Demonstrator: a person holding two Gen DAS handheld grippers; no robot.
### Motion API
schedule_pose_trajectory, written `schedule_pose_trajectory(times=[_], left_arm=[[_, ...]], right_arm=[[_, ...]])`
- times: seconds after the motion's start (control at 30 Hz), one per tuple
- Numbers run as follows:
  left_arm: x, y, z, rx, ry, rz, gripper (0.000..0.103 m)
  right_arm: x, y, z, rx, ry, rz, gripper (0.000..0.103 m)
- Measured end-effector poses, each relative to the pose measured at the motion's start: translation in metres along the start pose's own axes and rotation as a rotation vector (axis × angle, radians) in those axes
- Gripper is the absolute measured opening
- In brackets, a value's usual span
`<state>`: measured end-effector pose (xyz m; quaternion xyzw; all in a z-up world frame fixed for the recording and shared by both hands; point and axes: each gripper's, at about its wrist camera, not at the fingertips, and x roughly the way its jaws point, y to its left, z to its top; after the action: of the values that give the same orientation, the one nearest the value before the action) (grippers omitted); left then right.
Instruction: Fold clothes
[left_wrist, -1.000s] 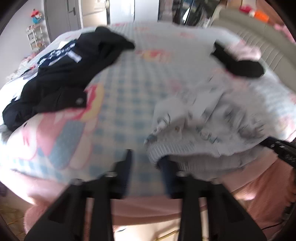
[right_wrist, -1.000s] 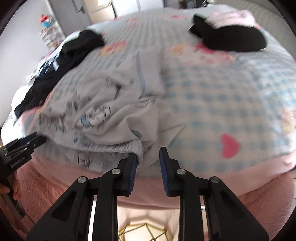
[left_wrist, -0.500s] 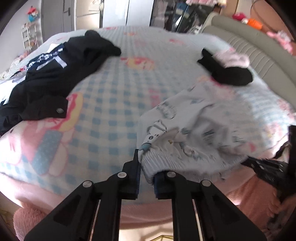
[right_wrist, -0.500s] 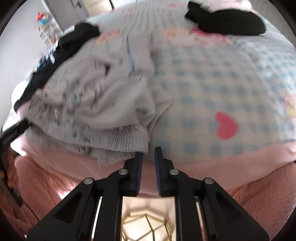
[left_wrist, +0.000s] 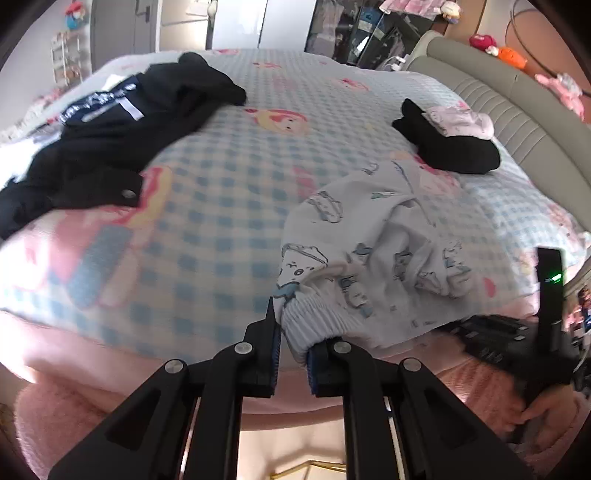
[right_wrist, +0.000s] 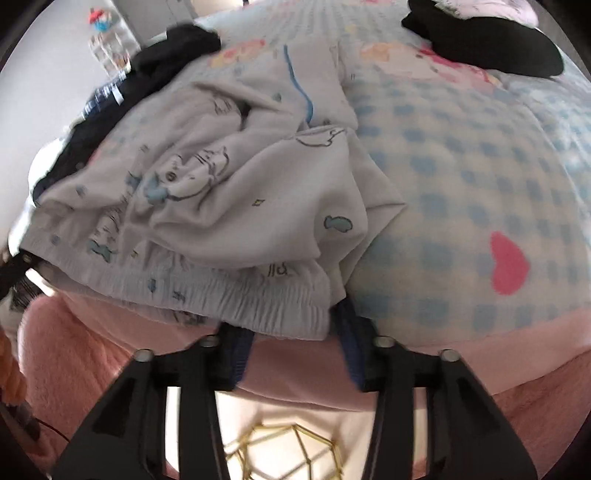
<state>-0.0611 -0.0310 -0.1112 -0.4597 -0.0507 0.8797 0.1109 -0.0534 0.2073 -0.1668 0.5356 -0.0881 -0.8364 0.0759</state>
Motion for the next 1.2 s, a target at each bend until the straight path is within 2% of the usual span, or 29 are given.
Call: schedule_pose_trajectory(times=[0.07, 0.13, 0.2, 0.33, 0.47, 0.57, 0.7, 0.8, 0.87, 0.97, 1.0, 1.07, 1.13, 1.2], left_arm=[[-0.008, 0.000, 0.000, 0.002, -0.009, -0.025, 0.012], [-0.021, -0.003, 0.000, 0.008, -0.036, -0.069, 0.012], [-0.028, -0.010, -0.002, 0.027, -0.043, -0.080, 0.012], [-0.037, -0.024, -0.007, 0.051, -0.036, -0.133, 0.012], [-0.038, -0.032, -0.011, 0.074, -0.020, -0.146, 0.012], [-0.027, -0.028, -0.015, 0.057, 0.018, -0.123, 0.012], [0.015, -0.018, -0.008, 0.007, 0.126, -0.126, 0.012], [0.041, -0.023, 0.007, 0.018, 0.167, -0.122, 0.012], [0.052, -0.031, 0.028, 0.022, 0.165, -0.135, 0.012], [0.047, -0.051, 0.073, 0.051, 0.093, -0.144, 0.012], [0.036, -0.058, 0.092, 0.065, 0.042, -0.133, 0.012], [0.003, -0.069, 0.124, 0.093, -0.091, -0.125, 0.012], [-0.041, -0.075, 0.146, 0.098, -0.238, -0.122, 0.012], [-0.063, -0.072, 0.150, 0.091, -0.276, -0.117, 0.012]], right_arm=[[-0.013, -0.005, 0.002, 0.028, -0.039, -0.020, 0.016], [-0.036, -0.007, 0.006, 0.025, -0.116, -0.073, 0.014], [-0.062, -0.005, 0.006, -0.002, -0.206, -0.148, 0.011], [-0.089, -0.004, 0.008, -0.007, -0.282, -0.160, 0.010], [-0.089, -0.012, 0.006, -0.001, -0.266, -0.170, 0.008], [-0.086, -0.024, 0.007, 0.014, -0.244, -0.139, 0.008], [-0.047, -0.039, 0.008, 0.036, -0.118, -0.092, 0.006], [-0.027, -0.050, 0.027, 0.072, -0.065, -0.069, 0.005], [-0.028, -0.050, 0.052, 0.077, -0.076, -0.051, 0.005], [-0.042, -0.042, 0.103, 0.061, -0.127, -0.041, 0.004], [-0.050, -0.039, 0.118, 0.052, -0.156, -0.048, 0.004], [-0.082, -0.027, 0.150, 0.030, -0.259, -0.052, 0.004], [-0.124, -0.013, 0.168, -0.001, -0.396, -0.040, 0.004], [-0.167, -0.002, 0.171, -0.026, -0.529, -0.041, 0.004]])
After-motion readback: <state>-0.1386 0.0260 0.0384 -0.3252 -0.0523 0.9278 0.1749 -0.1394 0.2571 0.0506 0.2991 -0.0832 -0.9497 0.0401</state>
